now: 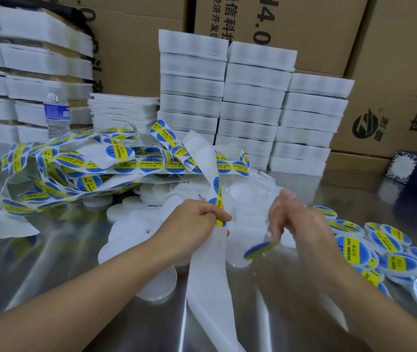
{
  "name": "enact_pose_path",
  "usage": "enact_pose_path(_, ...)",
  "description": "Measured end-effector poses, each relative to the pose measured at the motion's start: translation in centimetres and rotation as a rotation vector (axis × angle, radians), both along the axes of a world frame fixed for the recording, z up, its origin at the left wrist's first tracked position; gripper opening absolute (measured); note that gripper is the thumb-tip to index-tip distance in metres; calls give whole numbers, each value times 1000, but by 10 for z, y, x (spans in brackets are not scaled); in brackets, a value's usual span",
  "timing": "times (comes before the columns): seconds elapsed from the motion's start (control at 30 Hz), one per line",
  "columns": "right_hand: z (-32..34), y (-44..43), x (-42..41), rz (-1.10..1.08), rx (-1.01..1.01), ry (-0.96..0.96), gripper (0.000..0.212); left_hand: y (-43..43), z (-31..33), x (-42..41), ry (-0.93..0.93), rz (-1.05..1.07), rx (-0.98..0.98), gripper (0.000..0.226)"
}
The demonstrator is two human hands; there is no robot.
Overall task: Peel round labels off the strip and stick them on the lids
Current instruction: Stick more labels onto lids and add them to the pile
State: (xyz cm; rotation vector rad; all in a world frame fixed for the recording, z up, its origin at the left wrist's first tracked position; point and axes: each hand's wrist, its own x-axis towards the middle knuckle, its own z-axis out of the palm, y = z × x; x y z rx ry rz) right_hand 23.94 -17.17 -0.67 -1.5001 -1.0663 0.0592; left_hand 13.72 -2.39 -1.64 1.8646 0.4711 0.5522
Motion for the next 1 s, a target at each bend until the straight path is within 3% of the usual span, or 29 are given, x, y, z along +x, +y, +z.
enact_pose_path(0.1,5,-3,23,-218,28,97,49,2,0,0,34,10,27,41)
enact_pose_path(0.2,-3,-8,45,-476,-220,-189,12,1,-1,-1,49,24,63,32)
enact_pose_path(0.33,-21,-10,61,-674,-775,-574,70,2,0,-2,84,25,192,24)
enact_pose_path(0.4,-26,-9,65,-714,-893,-632,79,2,1,-3,89,18,215,25)
enact_pose_path(0.63,-34,-6,77,-703,-803,-624,78,5,-2,-2,96,49,316,22)
enact_pose_path(0.9,-36,4,74,-699,-729,-537,76,8,-9,2,5,32,256,22)
enact_pose_path(1.0,-25,0,67,-753,-492,-524,76,6,-6,3,-59,2,213,24)
